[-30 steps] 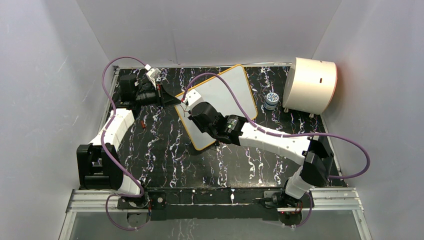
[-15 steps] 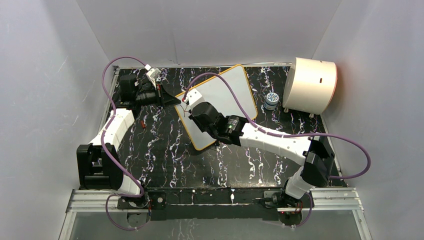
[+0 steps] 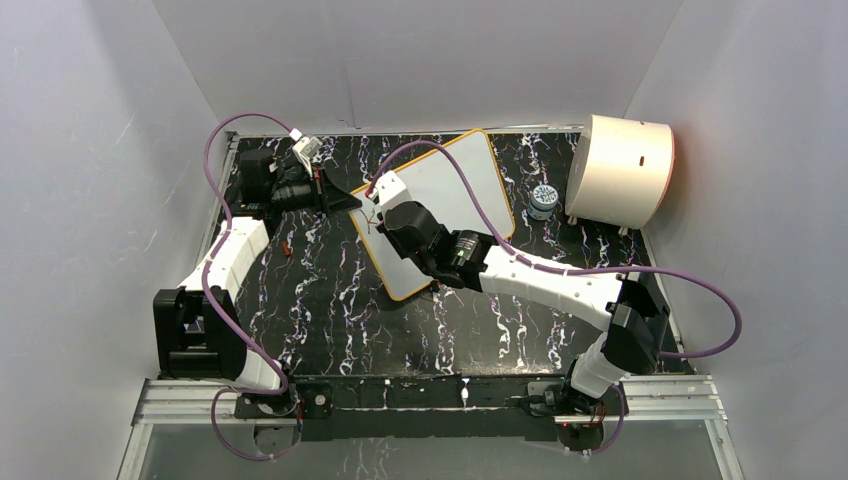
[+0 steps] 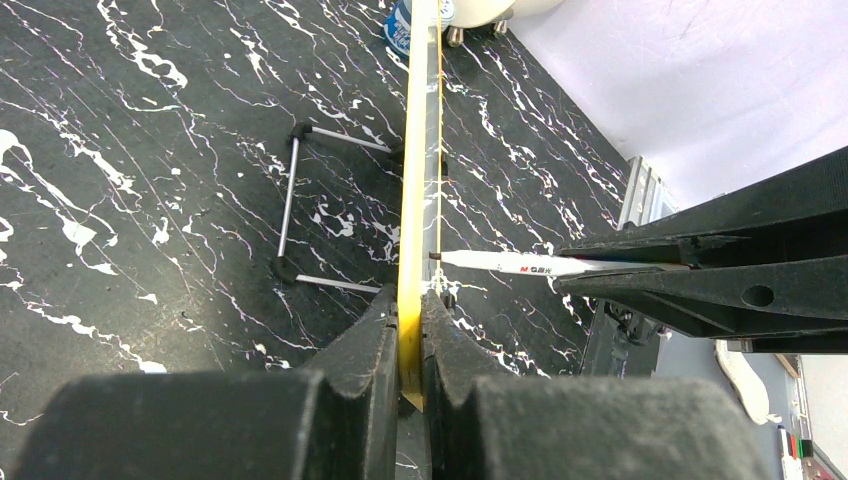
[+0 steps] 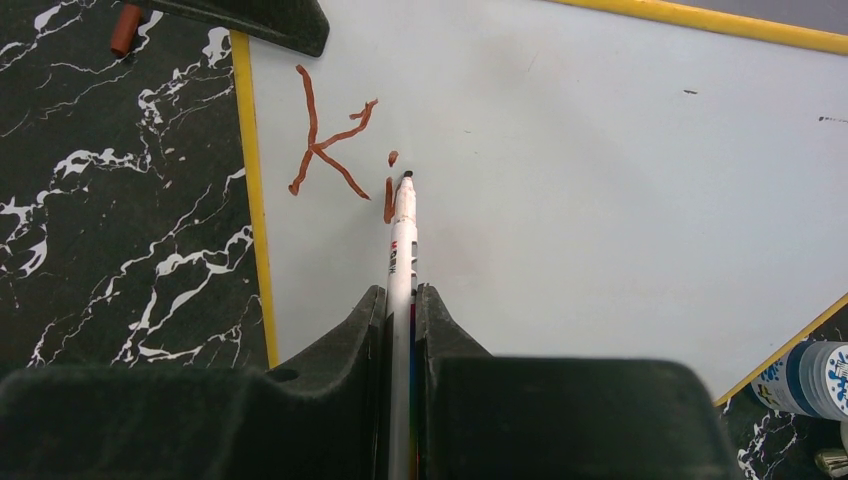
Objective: Write a sentence on the whiteboard
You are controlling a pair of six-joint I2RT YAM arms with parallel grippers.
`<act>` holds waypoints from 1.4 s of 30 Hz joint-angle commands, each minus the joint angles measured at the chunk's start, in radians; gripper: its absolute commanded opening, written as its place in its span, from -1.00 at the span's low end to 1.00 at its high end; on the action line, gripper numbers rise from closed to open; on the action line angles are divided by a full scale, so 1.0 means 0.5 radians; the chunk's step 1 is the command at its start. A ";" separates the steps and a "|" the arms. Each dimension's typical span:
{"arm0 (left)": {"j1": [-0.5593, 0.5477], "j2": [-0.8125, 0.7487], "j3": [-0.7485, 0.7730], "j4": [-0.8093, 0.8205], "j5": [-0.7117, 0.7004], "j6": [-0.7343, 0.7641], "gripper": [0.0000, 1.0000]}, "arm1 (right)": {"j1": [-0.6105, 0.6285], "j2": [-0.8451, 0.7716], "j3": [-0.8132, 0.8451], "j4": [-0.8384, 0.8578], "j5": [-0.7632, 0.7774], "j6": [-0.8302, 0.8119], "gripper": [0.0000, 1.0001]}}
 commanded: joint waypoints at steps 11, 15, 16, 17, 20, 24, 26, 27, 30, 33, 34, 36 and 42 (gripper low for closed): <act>-0.084 0.035 -0.042 -0.225 0.023 0.131 -1.00 | -0.030 -0.057 0.011 0.068 0.032 -0.010 -1.00; -0.084 0.035 -0.040 -0.225 0.023 0.134 -1.00 | -0.032 -0.057 0.013 0.011 0.018 0.010 -1.00; -0.084 0.035 -0.042 -0.225 0.023 0.133 -1.00 | -0.031 -0.060 0.013 -0.001 0.014 0.018 -1.00; -0.084 0.035 -0.042 -0.225 0.021 0.134 -1.00 | -0.029 -0.064 0.010 -0.012 0.011 0.022 -1.00; -0.084 0.038 -0.042 -0.228 0.020 0.134 -1.00 | -0.032 -0.072 0.002 -0.038 -0.001 0.033 -1.00; -0.084 0.040 -0.040 -0.229 0.017 0.136 -1.00 | -0.029 -0.080 -0.010 -0.065 -0.012 0.045 -1.00; -0.084 0.041 -0.042 -0.229 0.017 0.137 -1.00 | -0.030 -0.079 -0.011 -0.080 -0.016 0.056 -1.00; -0.084 0.041 -0.042 -0.232 0.015 0.137 -1.00 | -0.030 -0.079 -0.013 -0.085 -0.021 0.058 -1.00; -0.084 0.041 -0.042 -0.233 0.015 0.137 -1.00 | -0.031 -0.088 -0.025 -0.098 -0.026 0.068 -1.00; -0.084 0.038 -0.042 -0.233 0.012 0.138 -1.00 | -0.030 -0.089 -0.033 -0.101 -0.036 0.075 -1.00; -0.084 0.041 -0.042 -0.235 0.013 0.140 -1.00 | -0.031 -0.088 -0.031 -0.105 -0.039 0.076 -1.00; -0.084 0.044 -0.039 -0.235 0.012 0.140 -1.00 | -0.032 -0.085 -0.031 -0.107 -0.046 0.076 -1.00; -0.084 0.043 -0.038 -0.237 0.012 0.140 -1.00 | -0.030 -0.085 -0.034 -0.071 -0.026 0.063 -1.00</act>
